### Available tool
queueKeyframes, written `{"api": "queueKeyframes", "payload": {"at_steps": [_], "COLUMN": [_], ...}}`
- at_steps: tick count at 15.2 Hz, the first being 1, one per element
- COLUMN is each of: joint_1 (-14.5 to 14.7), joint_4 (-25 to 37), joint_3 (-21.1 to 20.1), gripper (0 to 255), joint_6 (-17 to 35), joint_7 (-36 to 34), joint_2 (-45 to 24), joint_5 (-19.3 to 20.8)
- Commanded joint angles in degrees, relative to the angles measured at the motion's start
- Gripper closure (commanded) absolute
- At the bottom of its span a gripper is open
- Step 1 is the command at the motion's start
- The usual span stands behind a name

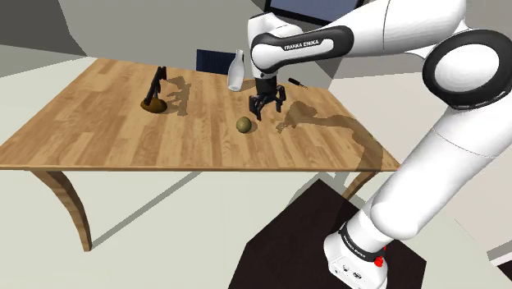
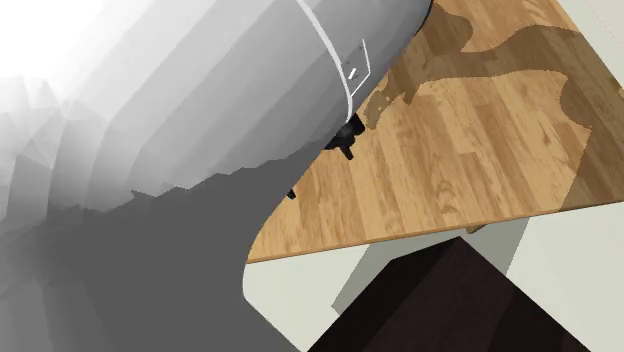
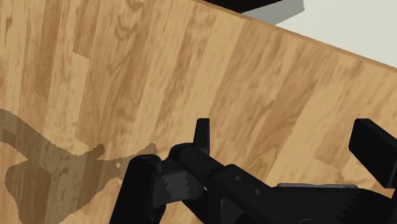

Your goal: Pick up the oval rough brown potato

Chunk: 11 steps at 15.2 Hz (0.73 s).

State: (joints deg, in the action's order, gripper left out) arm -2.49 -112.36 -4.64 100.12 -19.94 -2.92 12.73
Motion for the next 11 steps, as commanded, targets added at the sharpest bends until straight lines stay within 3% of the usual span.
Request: {"api": "queueKeyframes", "payload": {"at_steps": [1, 7, 11], "joint_1": [0.1, 1.1, 1.9], "joint_4": [4.5, 21.2, 35.8], "joint_3": [0.1, 1.2, 2.5], "gripper": [0, 0, 0], "joint_6": [-0.6, -4.7, -9.5], "joint_7": [-1.8, -5.4, -6.5], "joint_2": [-5.4, -22.0, -34.2], "joint_5": [1.2, 3.9, 5.1]}}
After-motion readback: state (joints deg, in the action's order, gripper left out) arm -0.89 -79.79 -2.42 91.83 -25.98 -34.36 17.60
